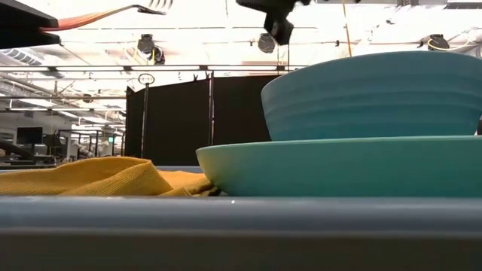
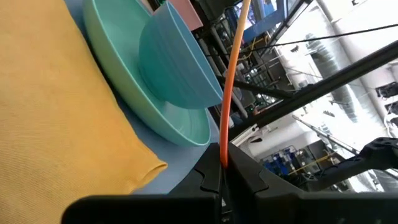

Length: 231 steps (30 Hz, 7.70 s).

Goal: Set up tray
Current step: Put the orange fork on top of the napkin

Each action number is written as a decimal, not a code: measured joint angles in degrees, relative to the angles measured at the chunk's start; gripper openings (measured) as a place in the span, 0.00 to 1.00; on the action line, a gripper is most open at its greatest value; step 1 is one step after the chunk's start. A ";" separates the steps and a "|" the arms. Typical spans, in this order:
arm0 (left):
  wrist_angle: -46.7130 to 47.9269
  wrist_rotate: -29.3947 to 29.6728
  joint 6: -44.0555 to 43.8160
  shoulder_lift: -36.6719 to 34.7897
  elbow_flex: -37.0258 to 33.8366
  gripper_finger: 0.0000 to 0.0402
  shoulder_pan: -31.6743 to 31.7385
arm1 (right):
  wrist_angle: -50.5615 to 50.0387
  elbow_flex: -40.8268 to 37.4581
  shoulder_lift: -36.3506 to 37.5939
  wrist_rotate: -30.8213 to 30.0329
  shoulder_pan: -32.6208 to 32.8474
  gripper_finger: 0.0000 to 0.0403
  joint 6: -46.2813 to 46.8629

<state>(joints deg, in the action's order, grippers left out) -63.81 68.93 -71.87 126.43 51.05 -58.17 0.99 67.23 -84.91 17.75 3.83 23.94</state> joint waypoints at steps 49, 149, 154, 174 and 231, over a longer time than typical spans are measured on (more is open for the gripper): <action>0.17 -0.12 3.72 0.09 -0.11 0.01 0.39 | 8.67 10.15 -17.16 0.35 3.44 0.40 -9.45; -6.78 13.68 31.72 -0.04 -0.20 0.08 -8.83 | 15.45 10.00 -24.43 -16.25 5.17 0.00 -0.56; -6.78 13.66 32.53 -0.04 -0.20 0.04 -8.83 | 14.48 10.01 -24.43 -16.48 4.99 0.00 -0.02; -6.75 13.67 33.19 -0.12 -0.15 0.06 -8.83 | 16.95 10.05 -28.68 -17.47 4.86 0.00 1.13; -6.71 13.03 33.85 -0.13 -0.13 0.06 -8.83 | 20.72 9.96 -36.59 -19.10 2.93 0.00 3.83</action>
<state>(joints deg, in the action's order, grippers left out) -70.52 81.95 -38.02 126.30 50.92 -67.00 21.71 77.19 -121.50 -1.35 6.75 27.77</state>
